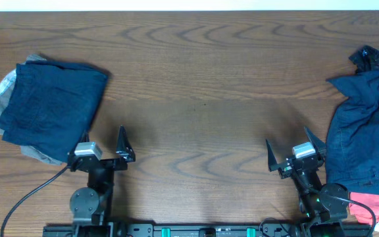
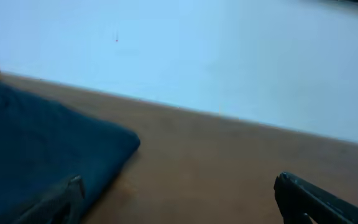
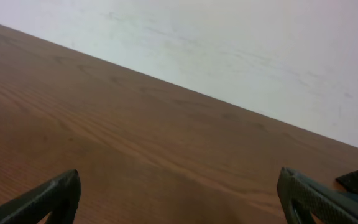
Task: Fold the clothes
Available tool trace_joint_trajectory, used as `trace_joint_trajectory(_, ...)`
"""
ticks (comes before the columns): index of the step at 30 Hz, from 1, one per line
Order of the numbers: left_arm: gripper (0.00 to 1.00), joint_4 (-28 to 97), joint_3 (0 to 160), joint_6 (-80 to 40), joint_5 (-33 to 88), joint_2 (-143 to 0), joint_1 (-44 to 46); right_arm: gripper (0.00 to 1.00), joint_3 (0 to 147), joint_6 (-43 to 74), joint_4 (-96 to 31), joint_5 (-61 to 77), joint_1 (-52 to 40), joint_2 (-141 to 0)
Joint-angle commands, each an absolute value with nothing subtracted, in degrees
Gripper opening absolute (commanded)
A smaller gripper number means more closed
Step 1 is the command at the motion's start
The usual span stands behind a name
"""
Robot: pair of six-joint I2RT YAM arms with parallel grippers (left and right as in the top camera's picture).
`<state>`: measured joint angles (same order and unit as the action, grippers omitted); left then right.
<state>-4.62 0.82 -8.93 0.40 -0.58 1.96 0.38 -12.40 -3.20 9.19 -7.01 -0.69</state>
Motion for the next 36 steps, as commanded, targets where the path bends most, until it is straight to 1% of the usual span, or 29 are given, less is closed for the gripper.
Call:
trace_joint_trajectory(1,0.98,-4.3,0.2,-7.2,-1.1,-0.1,1.7,0.99,0.3,-12.4,-3.4,9.3,-7.6,-0.3)
trace_joint_trajectory(6,0.98,4.5,0.2,-7.3,-0.5,-0.1,1.7,0.98,0.3,-12.4,-3.4,9.3,-7.6,-0.3)
trace_joint_trajectory(36,0.98,4.1,0.3,-7.3,-0.5,-0.3,1.7,0.99,0.3,-12.4,-3.4,9.3,-7.6,-0.3)
